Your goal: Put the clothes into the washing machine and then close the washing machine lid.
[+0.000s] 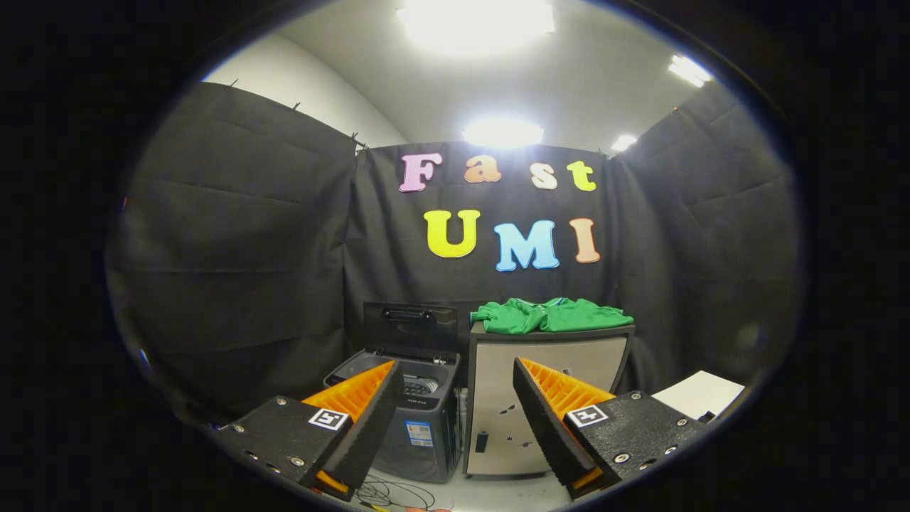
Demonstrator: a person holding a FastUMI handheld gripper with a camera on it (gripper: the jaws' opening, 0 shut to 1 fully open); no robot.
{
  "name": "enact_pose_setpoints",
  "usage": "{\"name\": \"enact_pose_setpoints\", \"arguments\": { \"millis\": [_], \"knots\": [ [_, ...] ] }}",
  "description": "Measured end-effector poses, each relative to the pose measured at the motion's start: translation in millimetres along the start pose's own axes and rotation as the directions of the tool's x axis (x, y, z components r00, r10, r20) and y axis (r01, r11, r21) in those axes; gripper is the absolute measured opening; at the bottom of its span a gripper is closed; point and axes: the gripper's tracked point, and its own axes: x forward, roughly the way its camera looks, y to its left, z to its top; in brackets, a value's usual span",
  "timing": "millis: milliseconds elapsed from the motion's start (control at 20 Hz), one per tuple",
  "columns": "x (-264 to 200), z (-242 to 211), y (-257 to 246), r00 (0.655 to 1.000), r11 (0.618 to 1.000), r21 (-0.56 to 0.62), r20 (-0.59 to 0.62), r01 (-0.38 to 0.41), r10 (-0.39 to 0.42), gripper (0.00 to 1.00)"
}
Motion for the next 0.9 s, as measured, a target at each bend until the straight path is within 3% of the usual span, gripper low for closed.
{"name": "enact_pose_setpoints", "arguments": {
  "millis": [650,900],
  "knots": [
    [16,-3,10,0.999,1.0,0.007,-0.023,-0.024,0.024,0.96],
    [39,-4,0,0.999,1.0,-0.016,-0.046,0.014,-0.015,0.96]
  ]
}}
